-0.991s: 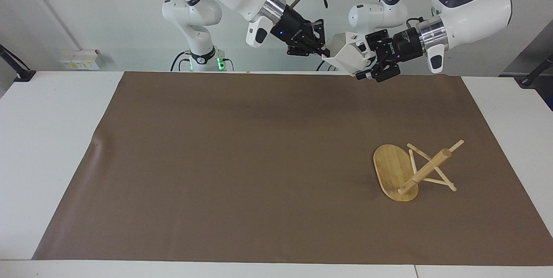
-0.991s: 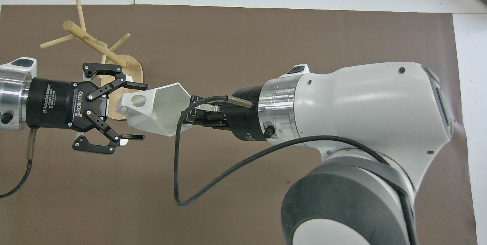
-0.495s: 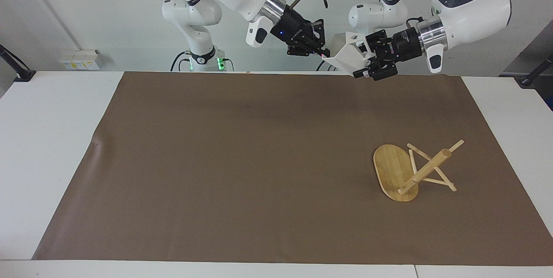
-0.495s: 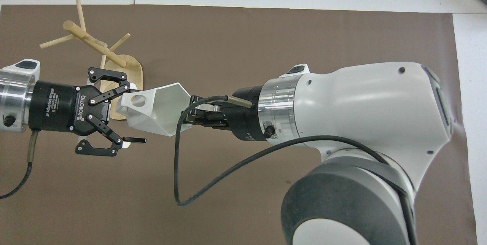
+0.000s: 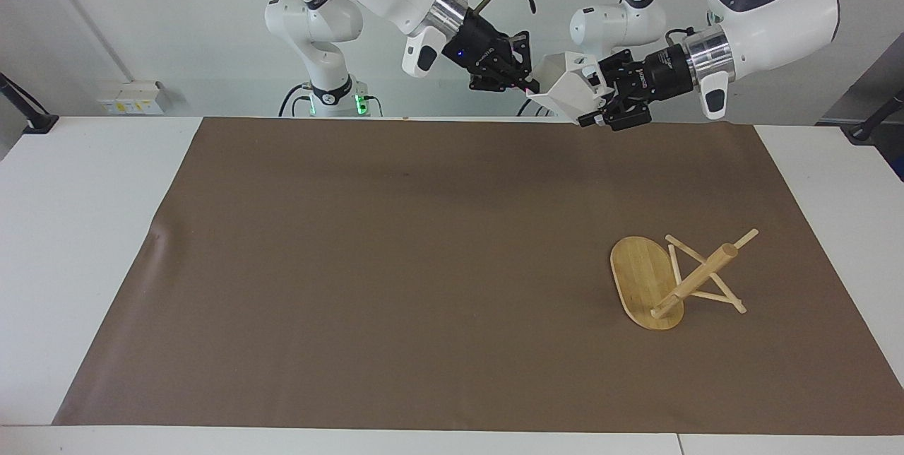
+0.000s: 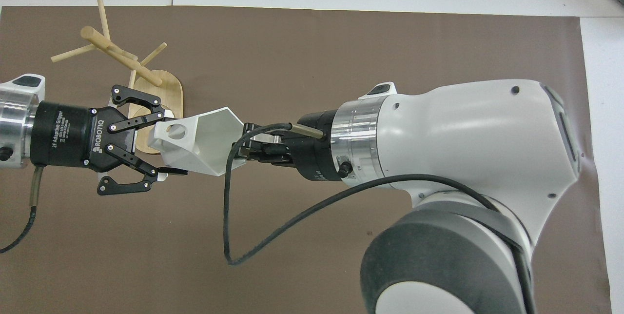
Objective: Hang cup on rack
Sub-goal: 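Close the left gripper on the mug held by the right gripper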
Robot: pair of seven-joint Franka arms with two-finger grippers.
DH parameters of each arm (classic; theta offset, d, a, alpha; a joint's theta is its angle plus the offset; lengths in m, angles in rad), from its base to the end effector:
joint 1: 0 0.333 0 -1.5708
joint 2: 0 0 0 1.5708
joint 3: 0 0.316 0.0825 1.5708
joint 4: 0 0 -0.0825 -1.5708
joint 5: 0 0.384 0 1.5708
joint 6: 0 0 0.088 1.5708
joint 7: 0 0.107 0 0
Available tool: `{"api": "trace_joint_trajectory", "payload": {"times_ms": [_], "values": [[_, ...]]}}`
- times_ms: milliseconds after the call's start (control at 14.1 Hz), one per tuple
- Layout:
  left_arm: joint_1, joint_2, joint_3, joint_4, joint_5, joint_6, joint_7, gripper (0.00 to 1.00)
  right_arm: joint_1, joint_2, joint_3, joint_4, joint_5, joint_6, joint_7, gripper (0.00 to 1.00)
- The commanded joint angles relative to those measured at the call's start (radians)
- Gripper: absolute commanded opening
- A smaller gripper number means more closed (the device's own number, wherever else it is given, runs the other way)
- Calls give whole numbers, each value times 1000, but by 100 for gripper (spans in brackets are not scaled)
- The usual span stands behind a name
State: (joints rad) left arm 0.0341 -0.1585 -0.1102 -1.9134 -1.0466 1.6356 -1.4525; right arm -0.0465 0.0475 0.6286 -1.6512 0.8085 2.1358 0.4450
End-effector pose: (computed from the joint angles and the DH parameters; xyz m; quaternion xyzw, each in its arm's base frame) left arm 0.5000 -0.1298 0.5997 0.6309 0.6007 -0.3749 0.3171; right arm 0.4995 0.3557 0.6375 -0.8985 0.0736 0.0125 0.4327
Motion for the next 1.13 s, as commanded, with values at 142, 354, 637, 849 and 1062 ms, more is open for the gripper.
{"api": "trace_joint_trajectory", "payload": {"times_ms": [142,354,637,849,1062], "values": [[4,-9,3,17,-6,-14,1,0,-12,-5,8,-7,15,18,11,6],[7,-10,4,13,-6,-20,-2,0,-12,-3,0,-7,12,16,-2,27],[12,-10,6,14,2,-26,-11,0,-18,-1,-1,-7,11,16,-45,58],[7,-10,6,8,72,-16,-9,0,-22,-1,-3,-7,9,19,-115,71],[13,-10,6,7,114,-5,-9,0,-26,0,-18,-7,9,18,-137,98]]}}
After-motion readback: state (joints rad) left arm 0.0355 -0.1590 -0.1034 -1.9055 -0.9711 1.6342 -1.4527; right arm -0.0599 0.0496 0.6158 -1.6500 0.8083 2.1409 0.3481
